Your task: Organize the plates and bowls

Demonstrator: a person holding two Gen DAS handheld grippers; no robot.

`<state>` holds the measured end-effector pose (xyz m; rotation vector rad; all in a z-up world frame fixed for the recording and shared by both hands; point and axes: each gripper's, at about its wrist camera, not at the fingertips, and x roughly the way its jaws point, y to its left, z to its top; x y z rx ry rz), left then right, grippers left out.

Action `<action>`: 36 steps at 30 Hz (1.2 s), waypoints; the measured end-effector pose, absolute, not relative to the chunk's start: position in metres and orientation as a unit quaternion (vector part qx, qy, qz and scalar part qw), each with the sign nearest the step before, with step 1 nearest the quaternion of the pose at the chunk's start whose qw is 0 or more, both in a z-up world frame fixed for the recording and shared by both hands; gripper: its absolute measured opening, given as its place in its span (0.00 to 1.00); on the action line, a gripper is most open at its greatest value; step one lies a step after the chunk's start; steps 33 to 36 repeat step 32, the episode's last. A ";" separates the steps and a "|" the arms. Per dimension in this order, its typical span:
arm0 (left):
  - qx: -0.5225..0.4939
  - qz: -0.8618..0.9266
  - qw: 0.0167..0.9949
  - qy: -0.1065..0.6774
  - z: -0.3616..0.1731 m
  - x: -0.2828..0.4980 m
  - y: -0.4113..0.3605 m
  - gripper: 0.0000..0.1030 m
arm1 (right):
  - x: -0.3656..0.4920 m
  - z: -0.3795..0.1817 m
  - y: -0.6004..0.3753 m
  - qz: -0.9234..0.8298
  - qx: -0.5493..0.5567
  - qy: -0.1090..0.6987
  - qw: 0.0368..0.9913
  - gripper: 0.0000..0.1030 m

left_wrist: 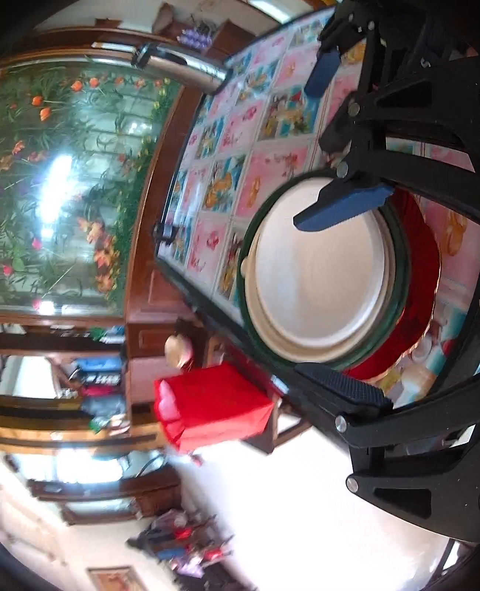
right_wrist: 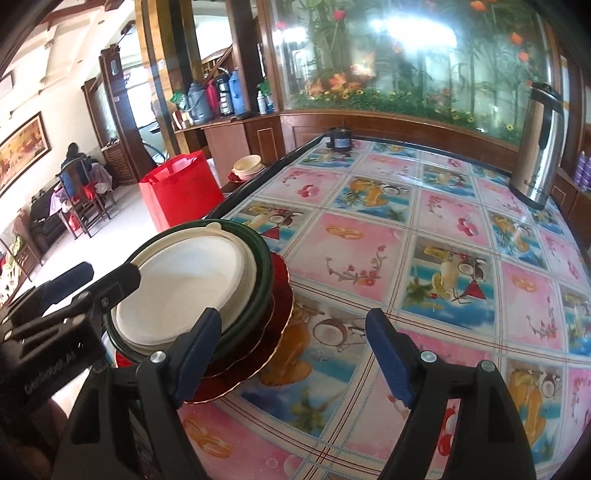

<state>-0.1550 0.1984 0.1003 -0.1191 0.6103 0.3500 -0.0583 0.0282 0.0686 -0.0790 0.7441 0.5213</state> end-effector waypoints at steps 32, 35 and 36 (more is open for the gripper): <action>-0.057 0.141 0.944 0.293 0.094 -0.155 0.200 0.74 | -0.057 0.059 0.033 0.238 -0.041 0.368 0.898 0.79; -0.057 0.141 0.944 0.293 0.094 -0.155 0.200 0.74 | -0.057 0.059 0.033 0.238 -0.041 0.368 0.898 0.79; -0.057 0.141 0.944 0.293 0.094 -0.155 0.200 0.74 | -0.057 0.059 0.033 0.238 -0.041 0.368 0.898 0.79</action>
